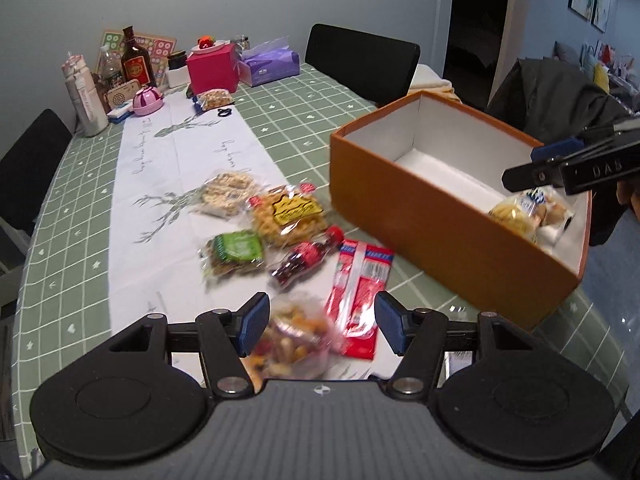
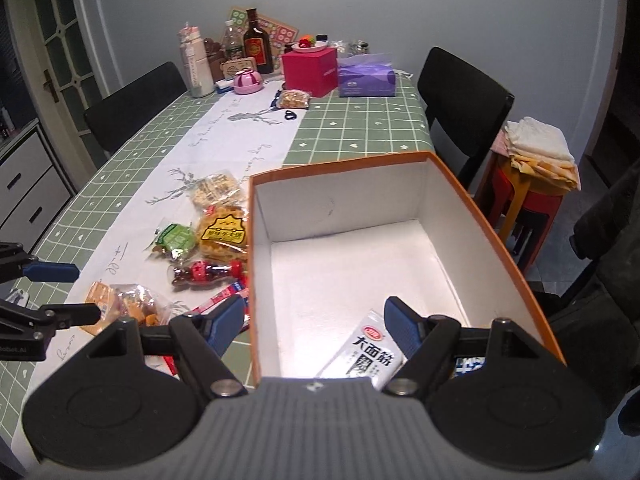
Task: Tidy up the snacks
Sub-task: 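Move back to the table and grasp the dark foil-wrapped candy with the left gripper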
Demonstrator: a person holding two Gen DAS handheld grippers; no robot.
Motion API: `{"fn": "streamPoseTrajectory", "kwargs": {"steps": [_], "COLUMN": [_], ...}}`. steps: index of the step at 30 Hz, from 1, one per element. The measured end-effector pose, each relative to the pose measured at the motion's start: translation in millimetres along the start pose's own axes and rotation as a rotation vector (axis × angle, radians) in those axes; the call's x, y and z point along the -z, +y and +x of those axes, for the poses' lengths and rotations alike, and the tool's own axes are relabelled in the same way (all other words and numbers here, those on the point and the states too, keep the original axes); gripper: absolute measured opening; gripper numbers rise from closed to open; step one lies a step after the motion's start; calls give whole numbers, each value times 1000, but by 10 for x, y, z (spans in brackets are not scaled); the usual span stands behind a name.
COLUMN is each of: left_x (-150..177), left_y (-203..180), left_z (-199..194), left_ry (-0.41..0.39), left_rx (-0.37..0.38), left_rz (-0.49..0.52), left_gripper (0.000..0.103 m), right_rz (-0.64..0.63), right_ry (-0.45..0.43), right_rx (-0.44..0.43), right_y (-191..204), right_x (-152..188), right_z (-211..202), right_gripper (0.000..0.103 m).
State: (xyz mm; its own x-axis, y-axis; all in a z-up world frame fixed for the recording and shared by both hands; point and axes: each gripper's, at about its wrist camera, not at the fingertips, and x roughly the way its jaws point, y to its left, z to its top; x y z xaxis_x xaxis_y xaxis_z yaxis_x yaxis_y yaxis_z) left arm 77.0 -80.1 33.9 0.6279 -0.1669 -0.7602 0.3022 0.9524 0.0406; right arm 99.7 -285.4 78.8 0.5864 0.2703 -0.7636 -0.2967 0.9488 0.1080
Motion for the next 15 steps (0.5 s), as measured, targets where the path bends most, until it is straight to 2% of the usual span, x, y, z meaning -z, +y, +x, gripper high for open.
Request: {"fn": "streamPoseTrajectory", "kwargs": {"steps": [8, 15], "left_x": [326, 509], "left_y": [159, 65], "left_z": [-14, 124], "left_ry": [8, 14], "left_rx": [75, 134], "left_rz": [-54, -29], "left_gripper": [74, 74], "right_rz": [-73, -179], "right_ry": [-3, 30], "right_rx": [-41, -72], "right_y": [349, 682], "right_x": [45, 150], "right_z": [20, 97], "right_gripper": [75, 75]}}
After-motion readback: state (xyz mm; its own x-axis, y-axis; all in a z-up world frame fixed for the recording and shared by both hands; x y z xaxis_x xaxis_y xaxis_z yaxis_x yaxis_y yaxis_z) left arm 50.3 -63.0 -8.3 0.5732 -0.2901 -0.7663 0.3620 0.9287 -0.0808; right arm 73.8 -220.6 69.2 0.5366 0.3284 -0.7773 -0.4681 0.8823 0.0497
